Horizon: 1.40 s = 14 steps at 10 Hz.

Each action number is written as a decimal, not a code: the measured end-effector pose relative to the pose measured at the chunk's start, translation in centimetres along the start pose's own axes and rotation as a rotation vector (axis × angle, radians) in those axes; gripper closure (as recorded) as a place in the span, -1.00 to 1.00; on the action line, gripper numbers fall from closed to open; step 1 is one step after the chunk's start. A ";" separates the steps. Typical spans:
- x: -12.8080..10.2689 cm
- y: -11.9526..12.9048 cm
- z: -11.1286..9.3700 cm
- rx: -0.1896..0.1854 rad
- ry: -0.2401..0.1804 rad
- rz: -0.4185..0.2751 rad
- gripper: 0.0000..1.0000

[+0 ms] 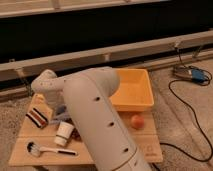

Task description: Place sponge in table surface

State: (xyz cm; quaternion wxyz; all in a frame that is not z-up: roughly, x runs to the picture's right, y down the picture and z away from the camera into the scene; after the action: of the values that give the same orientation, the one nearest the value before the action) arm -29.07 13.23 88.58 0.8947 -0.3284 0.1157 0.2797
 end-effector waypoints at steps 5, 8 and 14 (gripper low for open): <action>0.2 0.5 0.3 -0.004 0.007 0.001 0.69; 0.7 0.0 -2.8 -0.007 -0.045 0.005 1.00; 0.9 -1.0 -9.6 -0.031 -0.223 0.008 1.00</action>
State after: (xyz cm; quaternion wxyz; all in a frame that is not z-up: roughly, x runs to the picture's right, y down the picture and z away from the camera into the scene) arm -27.91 6.69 81.45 0.8957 -0.3088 0.0124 0.3196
